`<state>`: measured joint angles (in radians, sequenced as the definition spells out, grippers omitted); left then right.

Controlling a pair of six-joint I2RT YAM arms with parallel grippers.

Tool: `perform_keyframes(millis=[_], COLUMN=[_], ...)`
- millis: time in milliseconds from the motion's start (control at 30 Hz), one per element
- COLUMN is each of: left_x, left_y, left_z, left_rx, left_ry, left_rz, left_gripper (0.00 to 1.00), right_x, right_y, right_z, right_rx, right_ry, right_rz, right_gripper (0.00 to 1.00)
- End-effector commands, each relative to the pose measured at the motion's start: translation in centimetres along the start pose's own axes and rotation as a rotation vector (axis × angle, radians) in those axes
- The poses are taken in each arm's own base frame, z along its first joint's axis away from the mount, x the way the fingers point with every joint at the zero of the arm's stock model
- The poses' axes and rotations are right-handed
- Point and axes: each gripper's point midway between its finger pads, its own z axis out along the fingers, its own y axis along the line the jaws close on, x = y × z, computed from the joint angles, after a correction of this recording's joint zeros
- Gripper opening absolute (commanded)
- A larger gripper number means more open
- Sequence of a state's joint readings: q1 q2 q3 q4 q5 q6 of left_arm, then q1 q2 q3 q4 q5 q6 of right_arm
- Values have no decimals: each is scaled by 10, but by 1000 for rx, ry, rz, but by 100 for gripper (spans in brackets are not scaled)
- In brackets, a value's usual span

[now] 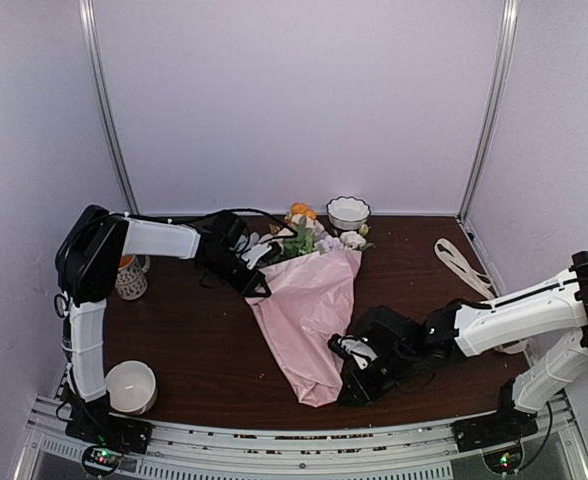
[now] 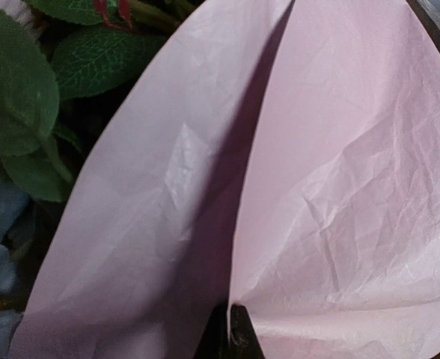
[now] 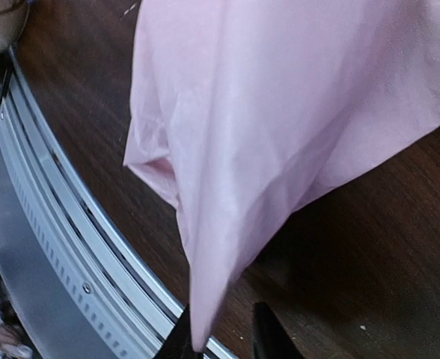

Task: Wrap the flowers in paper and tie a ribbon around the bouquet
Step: Press the fold line on the folded bouquet.

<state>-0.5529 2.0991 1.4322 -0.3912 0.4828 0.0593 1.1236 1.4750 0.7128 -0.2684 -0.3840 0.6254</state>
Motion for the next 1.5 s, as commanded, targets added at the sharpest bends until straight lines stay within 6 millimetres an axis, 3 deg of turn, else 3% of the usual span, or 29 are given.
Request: perform_keyframes(millis=[0, 167, 267, 333, 433, 533, 633, 700, 800, 900, 967, 1067, 1167, 1467], left_x=[-4, -6, -10, -11, -10, -7, -4, -3, -1, 0, 3, 7, 4, 8], left_y=[10, 4, 4, 4, 4, 5, 4, 4, 4, 7, 10, 15, 21, 36], left_z=[-1, -3, -4, -5, -6, -6, -3, -3, -1, 2, 3, 4, 4, 5], left_rx=[-8, 16, 19, 19, 14, 9, 16, 19, 23, 12, 2, -26, -57, -120], left_ry=[-30, -44, -52, -52, -41, -34, -27, -26, -23, -15, 3, 25, 31, 76], left_rz=[30, 40, 45, 47, 51, 49, 43, 41, 37, 34, 32, 31, 35, 51], left_gripper=[0, 0, 0, 0, 0, 0, 0, 0, 0, 0, 0, 0, 0, 0], right_x=[-1, -67, -118, -144, -179, -215, -240, -246, -258, -259, -257, -259, -272, -287], right_y=[-2, -35, -50, -64, -103, -126, -145, -155, -165, -170, -177, -198, -206, -212], right_z=[-29, -88, -111, -112, -114, -118, -111, -96, -83, -67, -61, -68, -81, -96], right_rx=[26, 110, 161, 194, 263, 211, 215, 195, 185, 163, 183, 237, 245, 277], right_ry=[33, -228, -401, -453, -484, -578, -575, -531, -512, -487, -482, -491, -536, -582], right_rz=[-62, -19, 4, 34, 145, 188, 189, 207, 245, 297, 321, 359, 354, 339], right_gripper=[29, 38, 40, 40, 43, 51, 53, 54, 65, 65, 56, 23, 3, 0])
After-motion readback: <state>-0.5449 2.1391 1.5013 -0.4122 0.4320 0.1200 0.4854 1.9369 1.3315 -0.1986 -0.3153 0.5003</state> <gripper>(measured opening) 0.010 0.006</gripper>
